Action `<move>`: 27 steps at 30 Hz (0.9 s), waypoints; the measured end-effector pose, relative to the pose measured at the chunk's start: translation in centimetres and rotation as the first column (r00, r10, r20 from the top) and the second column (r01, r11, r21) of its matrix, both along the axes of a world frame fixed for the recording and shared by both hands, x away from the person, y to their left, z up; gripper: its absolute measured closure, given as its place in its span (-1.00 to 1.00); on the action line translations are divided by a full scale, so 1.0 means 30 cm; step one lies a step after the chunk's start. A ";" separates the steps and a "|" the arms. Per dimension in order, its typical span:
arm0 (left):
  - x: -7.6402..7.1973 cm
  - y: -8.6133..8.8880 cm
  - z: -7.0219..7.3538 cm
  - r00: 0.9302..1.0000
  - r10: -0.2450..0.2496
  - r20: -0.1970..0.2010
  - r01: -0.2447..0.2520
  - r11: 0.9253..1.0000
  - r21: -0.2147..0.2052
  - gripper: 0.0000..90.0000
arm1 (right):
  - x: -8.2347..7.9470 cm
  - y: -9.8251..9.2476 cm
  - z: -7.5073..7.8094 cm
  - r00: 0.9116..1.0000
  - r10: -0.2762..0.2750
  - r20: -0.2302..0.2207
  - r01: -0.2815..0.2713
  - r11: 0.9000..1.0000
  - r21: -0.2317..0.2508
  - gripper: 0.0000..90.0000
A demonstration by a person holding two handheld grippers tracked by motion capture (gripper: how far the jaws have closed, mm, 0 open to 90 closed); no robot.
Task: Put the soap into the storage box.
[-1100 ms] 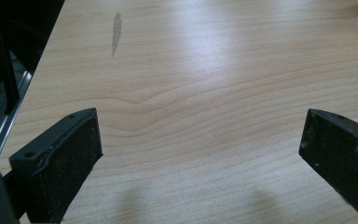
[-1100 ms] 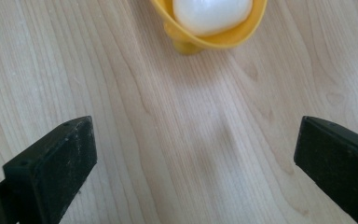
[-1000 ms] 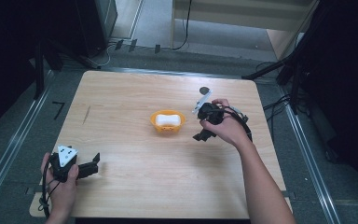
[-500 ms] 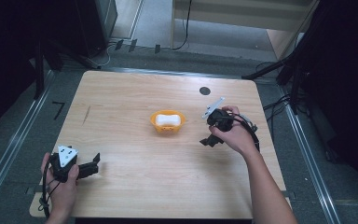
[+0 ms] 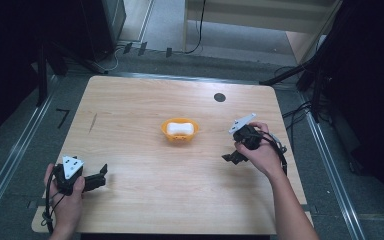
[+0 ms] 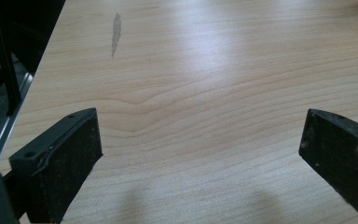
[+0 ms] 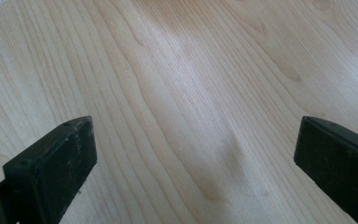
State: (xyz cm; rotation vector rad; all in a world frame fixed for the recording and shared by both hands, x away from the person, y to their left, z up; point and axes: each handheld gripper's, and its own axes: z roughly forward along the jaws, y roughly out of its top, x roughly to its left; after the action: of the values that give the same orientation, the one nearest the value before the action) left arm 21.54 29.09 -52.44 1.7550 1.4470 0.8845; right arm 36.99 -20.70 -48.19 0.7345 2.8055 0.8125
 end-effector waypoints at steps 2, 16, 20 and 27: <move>0.000 0.000 0.000 1.000 -0.002 -0.001 0.002 1.000 0.002 -1.00 | -0.010 -0.016 -0.006 1.000 -0.013 -0.001 0.013 1.000 0.015 -1.00; -0.001 -0.002 0.000 1.000 0.002 -0.002 -0.002 1.000 0.006 -1.00 | -0.109 -0.140 -0.063 0.993 -0.115 0.019 0.111 0.984 0.138 -1.00; -0.001 -0.002 0.000 1.000 0.002 -0.002 -0.002 1.000 0.005 -1.00 | -0.140 -0.171 -0.083 0.989 -0.148 0.023 0.143 0.978 0.149 -1.00; -0.001 -0.002 0.000 1.000 0.003 -0.001 -0.003 1.000 0.006 -1.00 | -0.182 -0.211 -0.110 0.980 -0.197 0.020 0.191 0.967 0.167 -1.00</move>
State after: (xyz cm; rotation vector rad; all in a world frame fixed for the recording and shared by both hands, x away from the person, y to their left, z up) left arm 21.52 29.03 -52.44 1.7579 1.4498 0.8902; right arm 31.54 -27.03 -51.48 0.9908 2.6043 1.0173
